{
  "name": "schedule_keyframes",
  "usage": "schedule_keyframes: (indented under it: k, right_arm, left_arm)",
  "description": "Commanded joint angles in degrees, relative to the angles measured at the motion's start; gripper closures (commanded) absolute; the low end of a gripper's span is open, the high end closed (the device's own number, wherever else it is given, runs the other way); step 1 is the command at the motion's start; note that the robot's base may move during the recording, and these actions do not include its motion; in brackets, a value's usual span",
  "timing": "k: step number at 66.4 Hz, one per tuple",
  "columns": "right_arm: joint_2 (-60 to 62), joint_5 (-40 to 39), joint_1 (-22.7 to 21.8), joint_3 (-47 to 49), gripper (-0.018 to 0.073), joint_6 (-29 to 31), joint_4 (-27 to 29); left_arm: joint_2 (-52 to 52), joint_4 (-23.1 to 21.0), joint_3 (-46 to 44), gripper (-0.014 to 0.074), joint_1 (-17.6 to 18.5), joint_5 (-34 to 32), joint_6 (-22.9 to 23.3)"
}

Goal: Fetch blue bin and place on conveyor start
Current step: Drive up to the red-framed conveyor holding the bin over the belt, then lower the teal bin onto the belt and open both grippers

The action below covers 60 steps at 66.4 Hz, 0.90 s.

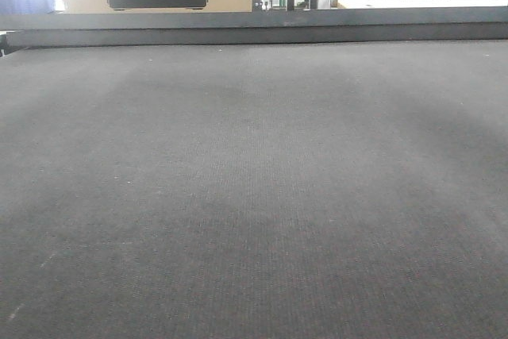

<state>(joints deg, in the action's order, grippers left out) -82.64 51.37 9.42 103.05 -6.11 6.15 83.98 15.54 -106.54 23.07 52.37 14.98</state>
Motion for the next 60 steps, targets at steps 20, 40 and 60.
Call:
schedule_keyframes:
  k: [20,40,60]
  right_arm:
    - [1.0,-2.1,-0.6,0.4,0.0712,1.0,-2.4]
    - [1.0,-2.5,-0.6,0.4,0.0712,1.0,-2.4]
    - [1.5,11.1,-0.6,-1.0,0.0712,1.0,0.6]
  left_arm:
    - [-0.8,4.3,-0.5,0.0708,-0.5,-1.3,-0.8]
    - [-0.8,3.7,-0.5,0.0708,-0.5,-2.3,-0.8]
    - [-1.0,-4.7,1.4,0.0708,-0.5,10.3,-0.8]
